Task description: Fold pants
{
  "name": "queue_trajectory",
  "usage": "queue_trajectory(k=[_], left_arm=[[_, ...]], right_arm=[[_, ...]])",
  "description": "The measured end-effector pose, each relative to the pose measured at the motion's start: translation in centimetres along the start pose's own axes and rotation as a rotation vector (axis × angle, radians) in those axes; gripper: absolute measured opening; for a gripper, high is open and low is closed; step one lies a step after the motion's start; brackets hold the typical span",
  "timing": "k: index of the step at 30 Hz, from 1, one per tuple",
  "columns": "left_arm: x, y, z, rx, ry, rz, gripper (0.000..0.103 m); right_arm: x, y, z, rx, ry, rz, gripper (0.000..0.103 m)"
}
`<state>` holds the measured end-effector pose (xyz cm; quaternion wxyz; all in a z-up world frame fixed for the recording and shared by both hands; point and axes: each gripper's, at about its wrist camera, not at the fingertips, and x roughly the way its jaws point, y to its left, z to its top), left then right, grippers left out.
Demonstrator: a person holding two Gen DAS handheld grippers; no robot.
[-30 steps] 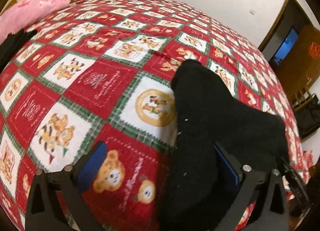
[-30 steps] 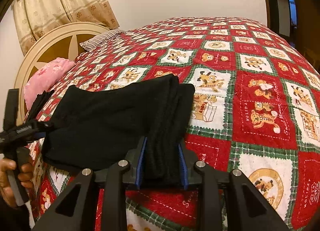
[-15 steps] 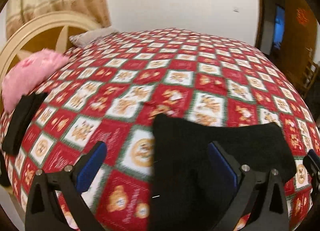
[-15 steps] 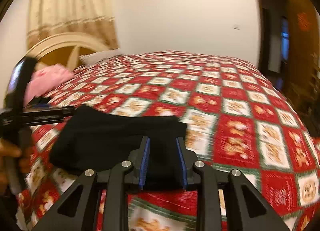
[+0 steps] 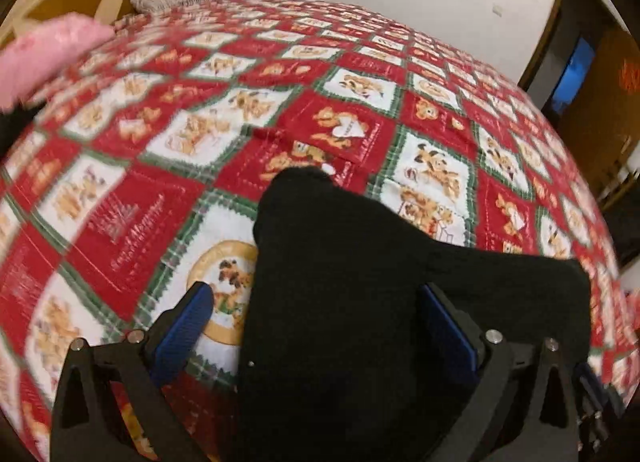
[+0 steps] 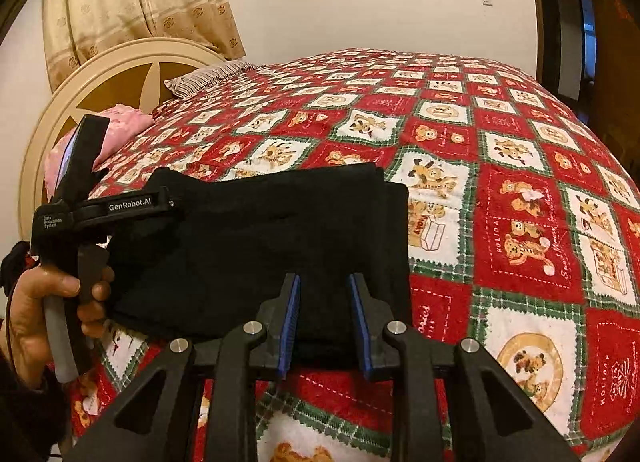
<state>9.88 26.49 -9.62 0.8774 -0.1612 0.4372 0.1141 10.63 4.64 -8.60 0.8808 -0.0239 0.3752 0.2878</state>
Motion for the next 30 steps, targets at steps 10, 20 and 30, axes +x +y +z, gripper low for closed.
queue_trajectory(k=[10, 20, 30], left_arm=[[-0.5, -0.1, 0.5, 0.011, 0.067, -0.002, 0.103], [-10.2, 4.2, -2.7, 0.036, -0.118, 0.179, 0.103], [-12.9, 3.0, -8.7, 0.072, -0.076, 0.112, 0.103]], right_arm=[[-0.6, 0.5, -0.1, -0.029, -0.002, -0.015, 0.028], [-6.0, 1.4, -2.6, 0.122, -0.038, 0.049, 0.055], [-8.6, 2.6, -6.1, 0.189, 0.031, 0.058, 0.055]])
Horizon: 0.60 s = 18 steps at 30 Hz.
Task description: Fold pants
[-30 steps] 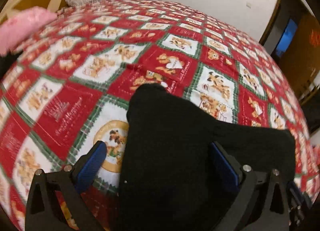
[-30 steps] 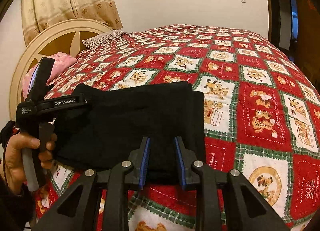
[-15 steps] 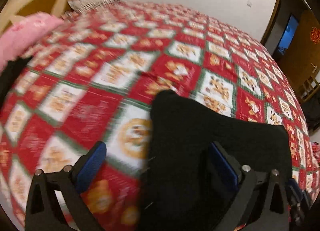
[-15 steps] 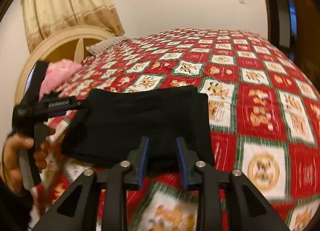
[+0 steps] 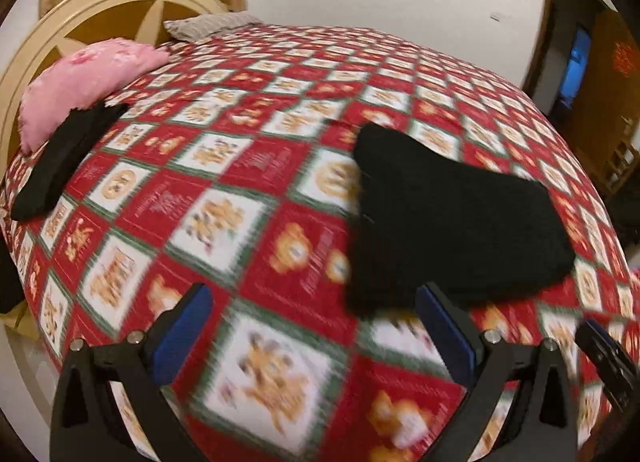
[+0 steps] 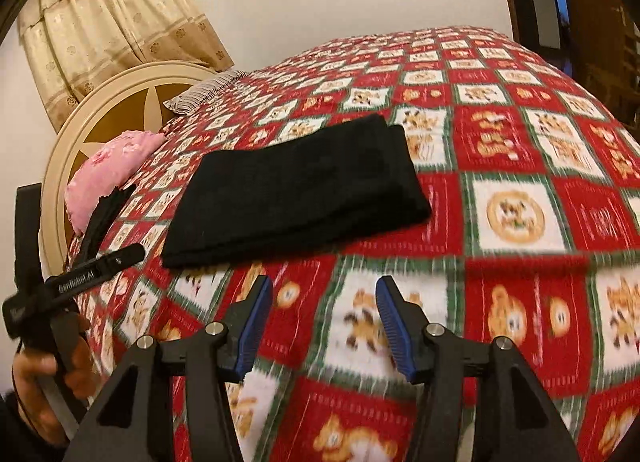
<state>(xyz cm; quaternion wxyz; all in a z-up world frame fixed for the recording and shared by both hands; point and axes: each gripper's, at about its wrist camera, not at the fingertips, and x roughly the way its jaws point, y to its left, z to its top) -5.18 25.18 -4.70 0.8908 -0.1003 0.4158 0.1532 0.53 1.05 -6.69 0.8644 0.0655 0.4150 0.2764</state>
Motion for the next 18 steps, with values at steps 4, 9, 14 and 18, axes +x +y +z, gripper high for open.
queue_trajectory(k=[4, 9, 14, 18], left_arm=[[-2.0, -2.9, -1.5, 0.059, -0.018, -0.039, 0.103], [-4.5, -4.9, -2.6, 0.083, -0.060, -0.049, 0.103], [-7.2, -6.5, -3.7, 0.165, -0.129, 0.033, 0.103], [-8.8, -7.1, -3.9, 0.195, -0.185, 0.063, 0.103]], right_arm=[[-2.0, 0.1, -0.7, 0.000, -0.025, -0.020, 0.055], [-4.8, 0.3, -1.1, -0.008, -0.066, -0.061, 0.055], [-7.5, 0.8, -0.9, 0.003, -0.111, -0.066, 0.055], [-11.1, 2.2, -0.7, -0.019, -0.209, -0.086, 0.056]])
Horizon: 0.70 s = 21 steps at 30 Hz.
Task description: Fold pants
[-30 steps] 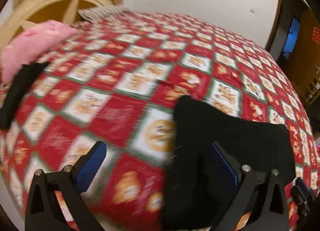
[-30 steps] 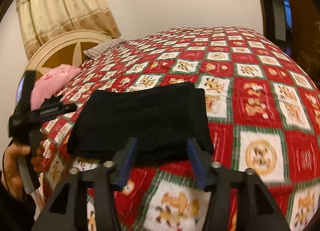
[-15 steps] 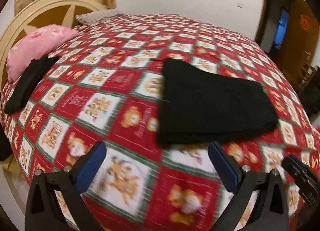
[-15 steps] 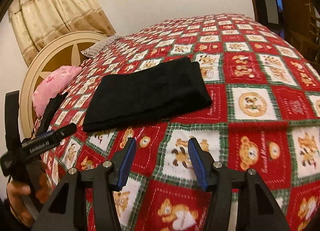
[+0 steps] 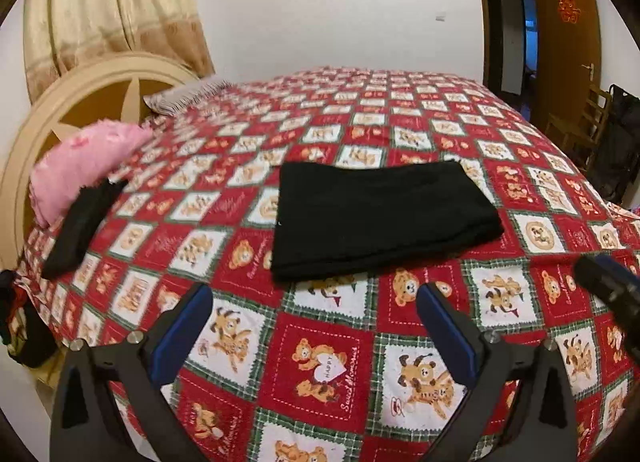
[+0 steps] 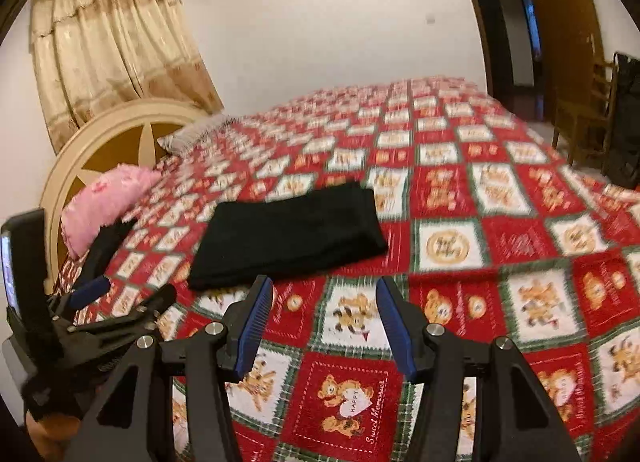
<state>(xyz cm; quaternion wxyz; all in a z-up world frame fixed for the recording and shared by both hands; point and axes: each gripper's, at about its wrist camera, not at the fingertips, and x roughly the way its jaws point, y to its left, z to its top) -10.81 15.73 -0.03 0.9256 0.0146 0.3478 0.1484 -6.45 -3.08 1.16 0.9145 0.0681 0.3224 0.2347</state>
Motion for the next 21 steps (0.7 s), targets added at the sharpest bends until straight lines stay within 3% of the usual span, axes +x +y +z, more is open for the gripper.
queue_trajectory(k=[5, 10, 17, 21], left_arm=[[-2.6, -0.1, 0.7, 0.018, -0.104, 0.034, 0.103], [-4.2, 0.3, 1.0, -0.021, -0.130, 0.038, 0.103], [-5.6, 0.0, 0.8, -0.036, -0.184, 0.048, 0.103], [-5.6, -0.2, 0.8, -0.035, -0.173, 0.031, 0.103]], right_arm=[[-3.7, 1.5, 0.9, -0.043, -0.126, -0.036, 0.062], [-6.5, 2.8, 1.0, -0.092, -0.240, -0.068, 0.065], [-6.5, 2.8, 1.0, -0.089, -0.246, -0.081, 0.065], [-6.3, 2.6, 0.9, -0.080, -0.239, -0.082, 0.065]])
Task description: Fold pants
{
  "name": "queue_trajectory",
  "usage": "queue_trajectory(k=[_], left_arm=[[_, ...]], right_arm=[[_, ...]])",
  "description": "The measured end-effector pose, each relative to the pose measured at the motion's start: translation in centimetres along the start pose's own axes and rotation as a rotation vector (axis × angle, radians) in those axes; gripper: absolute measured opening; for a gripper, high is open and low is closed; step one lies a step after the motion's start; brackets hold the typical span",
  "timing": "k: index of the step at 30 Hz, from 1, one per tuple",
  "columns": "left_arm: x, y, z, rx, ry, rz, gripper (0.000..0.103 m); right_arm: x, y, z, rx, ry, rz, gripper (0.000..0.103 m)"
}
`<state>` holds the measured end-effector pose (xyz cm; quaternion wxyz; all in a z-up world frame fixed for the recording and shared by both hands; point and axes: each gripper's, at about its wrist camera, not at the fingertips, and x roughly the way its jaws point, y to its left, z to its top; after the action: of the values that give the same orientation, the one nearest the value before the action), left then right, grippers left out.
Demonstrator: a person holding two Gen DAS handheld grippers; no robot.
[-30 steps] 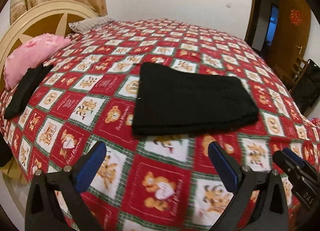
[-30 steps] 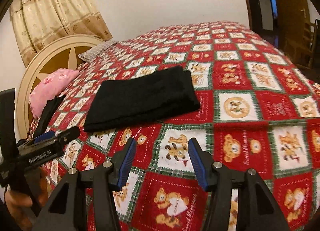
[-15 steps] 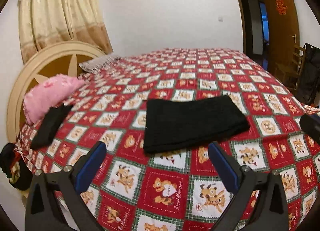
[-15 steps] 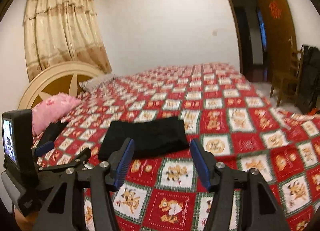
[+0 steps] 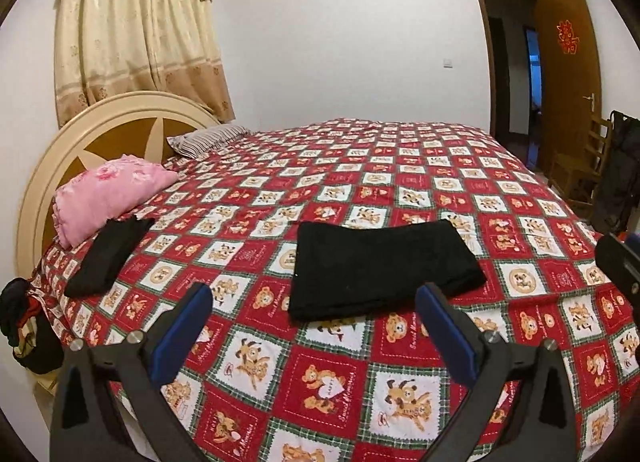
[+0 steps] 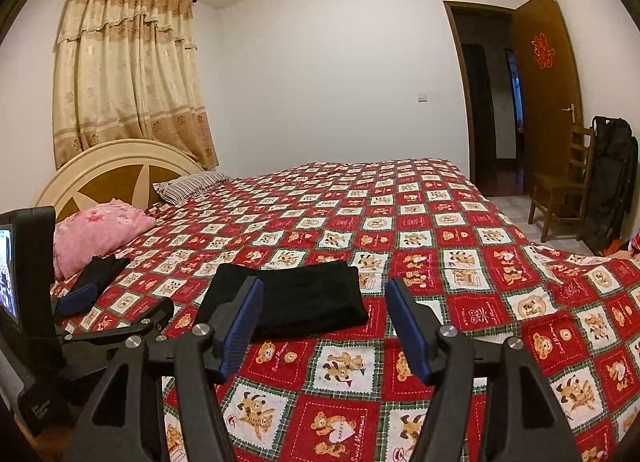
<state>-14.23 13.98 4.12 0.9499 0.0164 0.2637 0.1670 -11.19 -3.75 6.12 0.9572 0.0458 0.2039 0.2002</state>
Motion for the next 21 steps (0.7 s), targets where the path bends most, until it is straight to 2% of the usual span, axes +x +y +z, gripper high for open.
queue_trajectory(k=[21], left_arm=[[0.22, -0.53, -0.26, 0.014, 0.020, -0.003, 0.103]], right_arm=[[0.46, 0.13, -0.36, -0.002, 0.018, -0.018, 0.065]])
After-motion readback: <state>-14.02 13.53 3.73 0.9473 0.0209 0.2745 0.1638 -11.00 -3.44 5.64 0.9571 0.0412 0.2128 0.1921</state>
